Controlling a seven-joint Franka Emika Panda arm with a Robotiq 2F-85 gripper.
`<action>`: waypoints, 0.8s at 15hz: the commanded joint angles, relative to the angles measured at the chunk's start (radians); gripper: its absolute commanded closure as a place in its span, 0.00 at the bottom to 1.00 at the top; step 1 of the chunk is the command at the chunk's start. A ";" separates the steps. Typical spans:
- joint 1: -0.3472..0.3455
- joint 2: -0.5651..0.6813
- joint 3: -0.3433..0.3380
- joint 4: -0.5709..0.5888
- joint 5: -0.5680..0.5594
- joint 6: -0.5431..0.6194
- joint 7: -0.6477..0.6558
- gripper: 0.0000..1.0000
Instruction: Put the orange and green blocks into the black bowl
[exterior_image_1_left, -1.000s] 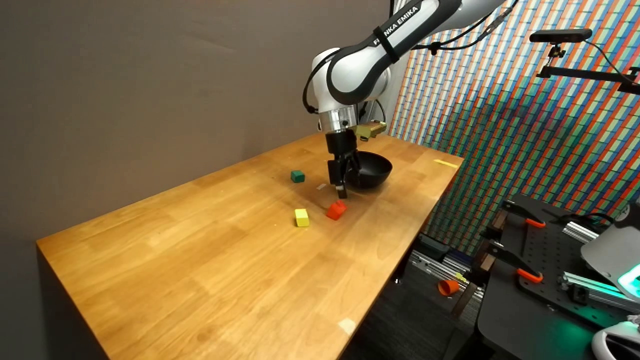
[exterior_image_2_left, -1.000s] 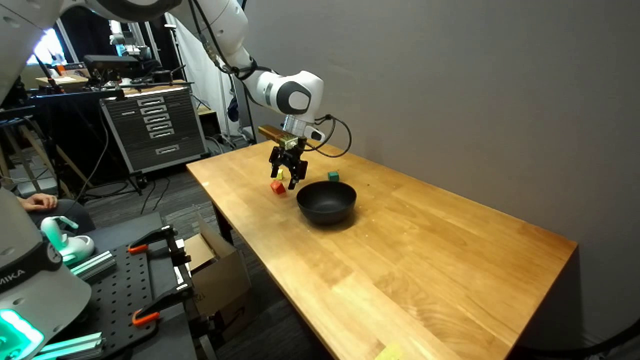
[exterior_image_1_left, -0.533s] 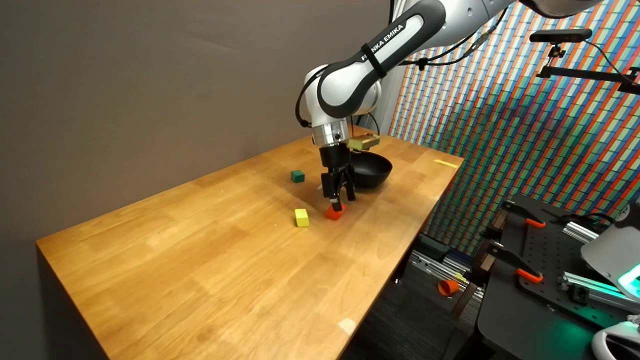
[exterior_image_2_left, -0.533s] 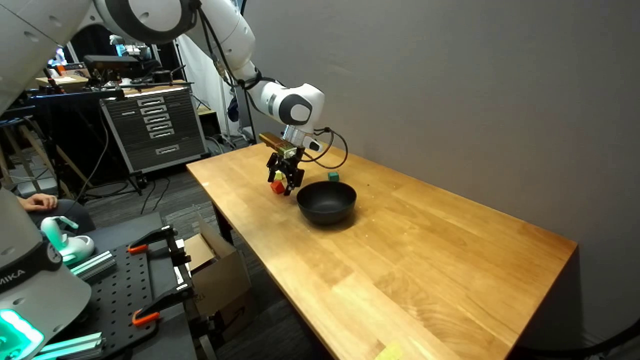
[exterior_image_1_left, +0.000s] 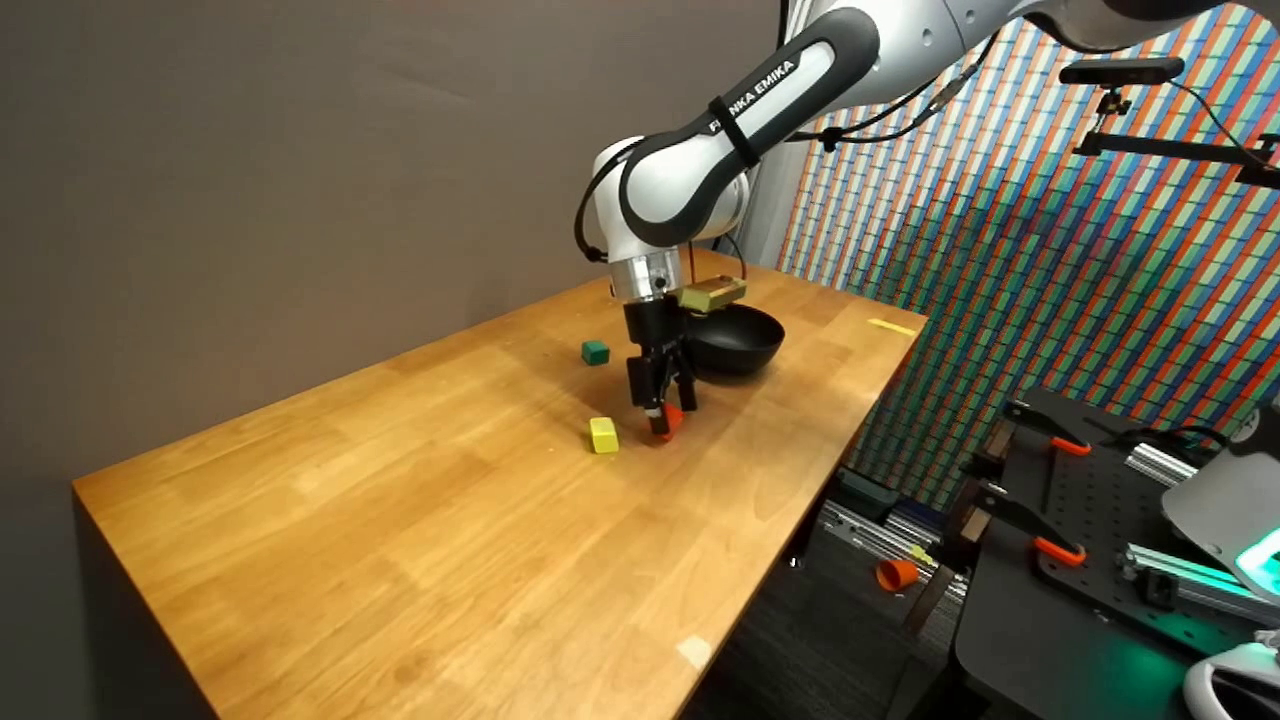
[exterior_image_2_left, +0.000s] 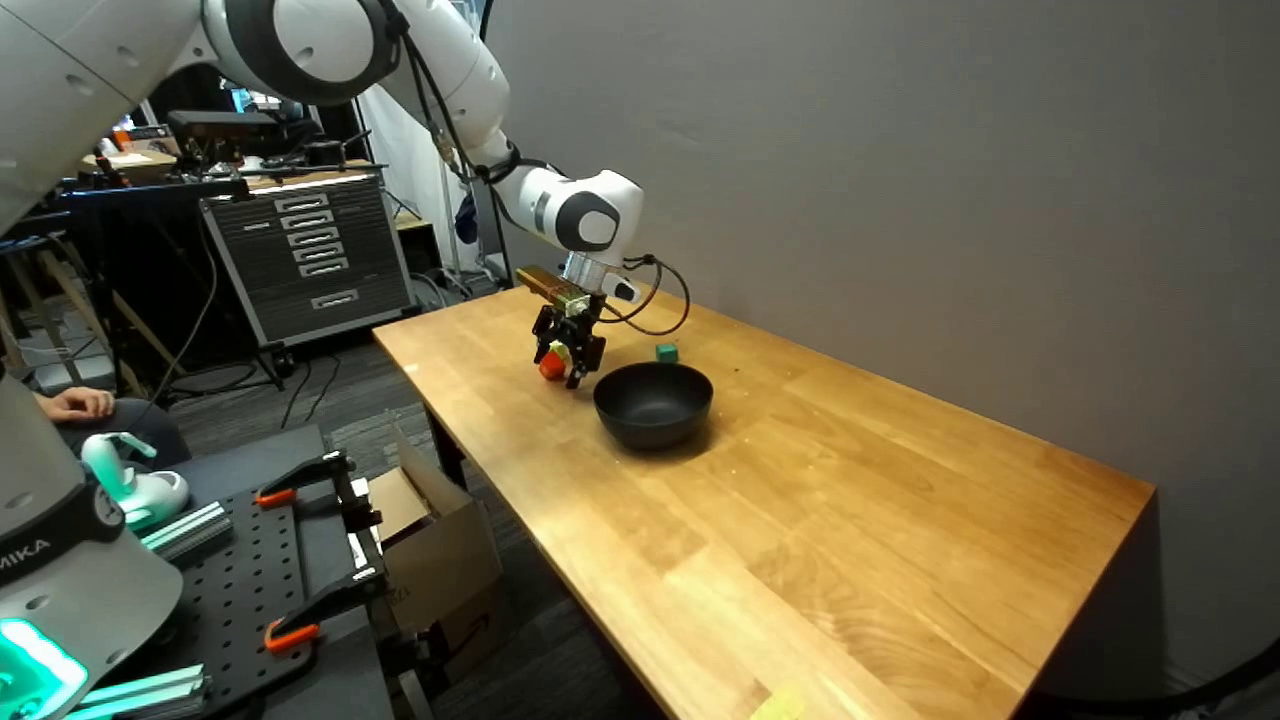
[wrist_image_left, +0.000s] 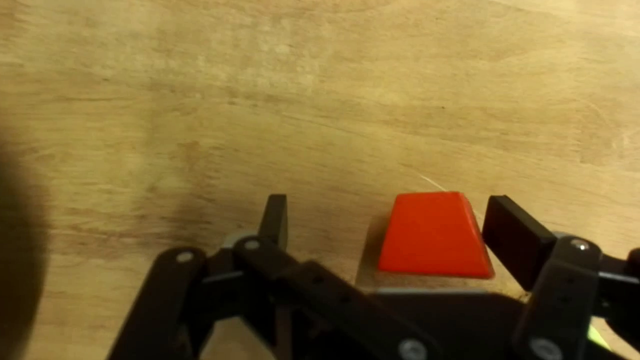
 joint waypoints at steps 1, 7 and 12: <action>0.014 0.035 -0.003 0.056 0.005 -0.002 0.012 0.26; 0.020 0.024 -0.012 0.057 -0.003 0.004 0.028 0.73; 0.023 -0.054 -0.051 0.009 -0.041 0.022 0.066 0.82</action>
